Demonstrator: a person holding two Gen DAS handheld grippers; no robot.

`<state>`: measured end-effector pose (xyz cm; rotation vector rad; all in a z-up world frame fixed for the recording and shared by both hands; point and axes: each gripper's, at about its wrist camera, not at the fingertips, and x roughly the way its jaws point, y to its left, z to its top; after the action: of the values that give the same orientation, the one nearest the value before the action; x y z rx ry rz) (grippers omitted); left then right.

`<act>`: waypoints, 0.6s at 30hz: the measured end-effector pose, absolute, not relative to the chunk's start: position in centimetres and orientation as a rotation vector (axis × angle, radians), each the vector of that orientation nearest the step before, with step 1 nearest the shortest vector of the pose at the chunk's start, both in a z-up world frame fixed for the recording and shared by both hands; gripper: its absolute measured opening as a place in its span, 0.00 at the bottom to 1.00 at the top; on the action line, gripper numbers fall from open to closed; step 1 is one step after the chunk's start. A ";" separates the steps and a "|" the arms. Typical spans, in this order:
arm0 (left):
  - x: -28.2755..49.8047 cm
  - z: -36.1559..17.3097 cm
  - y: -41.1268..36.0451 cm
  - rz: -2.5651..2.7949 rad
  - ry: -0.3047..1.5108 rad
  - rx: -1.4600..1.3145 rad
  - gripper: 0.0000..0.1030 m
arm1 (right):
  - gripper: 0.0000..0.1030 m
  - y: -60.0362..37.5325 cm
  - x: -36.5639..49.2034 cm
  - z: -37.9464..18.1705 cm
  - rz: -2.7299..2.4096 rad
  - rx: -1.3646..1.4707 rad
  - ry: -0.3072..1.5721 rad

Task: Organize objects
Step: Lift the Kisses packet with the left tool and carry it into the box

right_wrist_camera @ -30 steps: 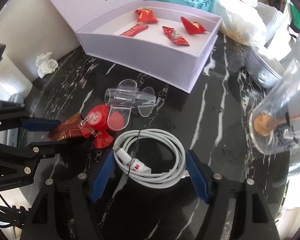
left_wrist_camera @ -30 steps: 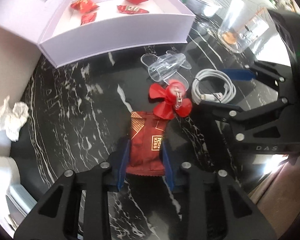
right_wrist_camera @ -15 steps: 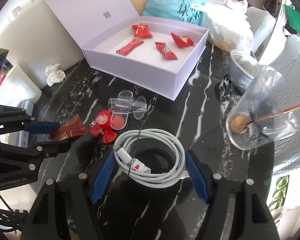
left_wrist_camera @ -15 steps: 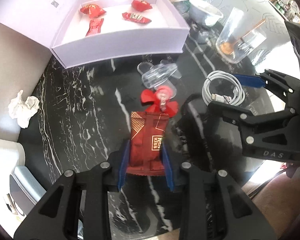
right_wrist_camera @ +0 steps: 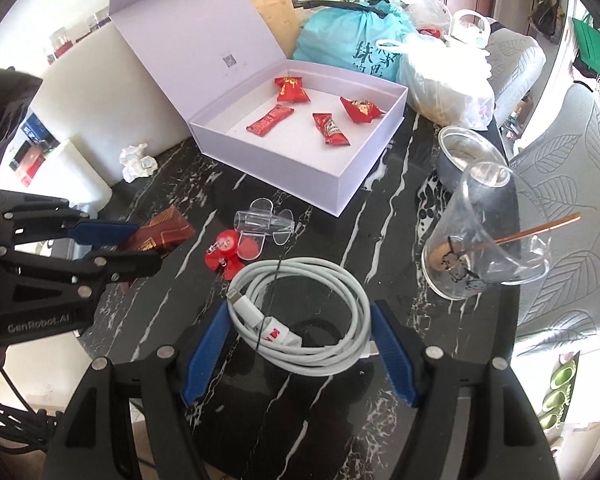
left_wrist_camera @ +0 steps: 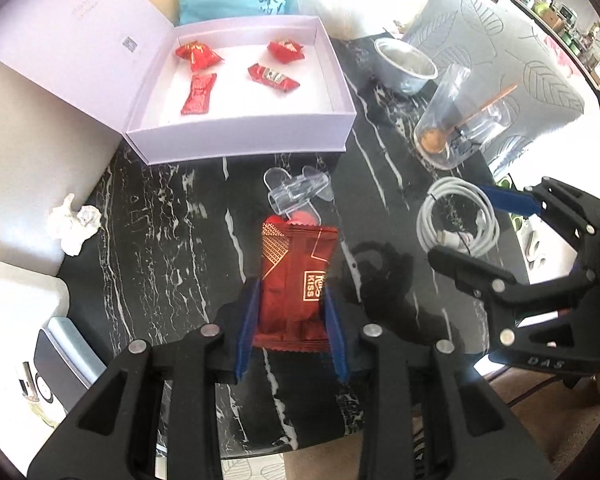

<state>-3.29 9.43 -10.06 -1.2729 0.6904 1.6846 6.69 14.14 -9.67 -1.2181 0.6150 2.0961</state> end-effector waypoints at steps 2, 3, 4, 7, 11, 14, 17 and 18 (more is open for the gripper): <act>-3.3 -9.5 9.6 1.696 0.685 -1.270 0.29 | 0.70 14.2 6.9 -9.3 2.101 -1.218 0.620; -3.2 -9.3 9.8 1.697 0.682 -1.268 0.29 | 0.70 14.3 7.0 -9.1 2.103 -1.217 0.624; -3.2 -9.0 10.0 1.700 0.683 -1.263 0.29 | 0.70 14.3 7.0 -9.0 2.107 -1.217 0.626; -3.2 -8.4 10.4 1.709 0.691 -1.249 0.29 | 0.70 14.6 6.9 -8.4 2.122 -1.216 0.618; -3.6 -7.7 11.1 1.720 0.684 -1.241 0.29 | 0.70 15.2 6.4 -7.4 2.149 -1.210 0.601; -4.2 -7.4 11.5 1.726 0.678 -1.246 0.29 | 0.70 15.7 5.9 -6.7 2.165 -1.204 0.580; -4.8 -7.4 11.9 1.723 0.674 -1.251 0.29 | 0.70 16.2 5.3 -6.3 2.176 -1.201 0.579; -5.0 -7.5 12.1 1.721 0.676 -1.250 0.29 | 0.70 16.4 5.2 -6.3 2.179 -1.201 0.582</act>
<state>-5.00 12.12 -7.45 -1.2498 0.6761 1.7214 5.17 16.38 -6.27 -1.2007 0.5823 2.1790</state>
